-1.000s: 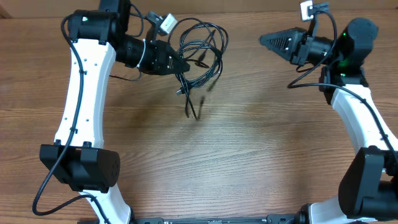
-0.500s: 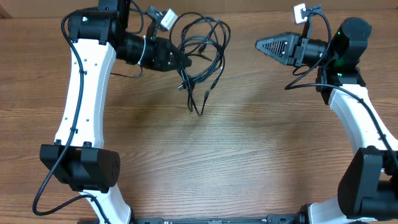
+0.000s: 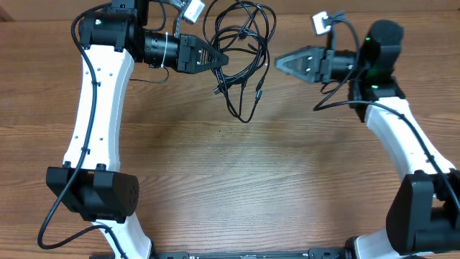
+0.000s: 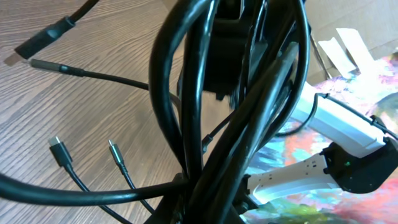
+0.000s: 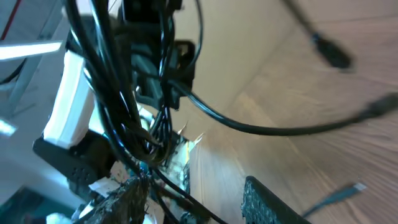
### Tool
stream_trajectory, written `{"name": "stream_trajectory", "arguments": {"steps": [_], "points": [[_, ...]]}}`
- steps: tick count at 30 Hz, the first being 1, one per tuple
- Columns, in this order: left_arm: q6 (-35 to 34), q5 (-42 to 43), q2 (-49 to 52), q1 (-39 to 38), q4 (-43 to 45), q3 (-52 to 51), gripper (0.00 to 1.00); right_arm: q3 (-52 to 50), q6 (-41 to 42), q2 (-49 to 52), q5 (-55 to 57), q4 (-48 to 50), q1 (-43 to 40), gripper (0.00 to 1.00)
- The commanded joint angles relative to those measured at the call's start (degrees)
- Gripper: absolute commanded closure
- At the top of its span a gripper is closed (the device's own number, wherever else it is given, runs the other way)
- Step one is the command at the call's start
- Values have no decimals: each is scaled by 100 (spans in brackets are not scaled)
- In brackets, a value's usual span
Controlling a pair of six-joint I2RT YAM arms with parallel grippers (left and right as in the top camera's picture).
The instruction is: Untangle cables
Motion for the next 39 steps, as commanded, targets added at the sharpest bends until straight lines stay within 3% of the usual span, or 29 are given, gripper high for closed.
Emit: {"name": "stream_trajectory", "arguments": {"steps": [1,22,29,39], "points": [[-81,372,42,-17,37,33,95,118,-94,-144,116,114,232,51],[-321,-302,42,-201,133,33,96,118,-24,-144,140,413,428,54],[-321,-299,42,-225,131,33,96,118,-28,-144,164,413,428,95],[-321,-345,44,-334,144,33,95,118,-28,-144,203,409,424,96]]}}
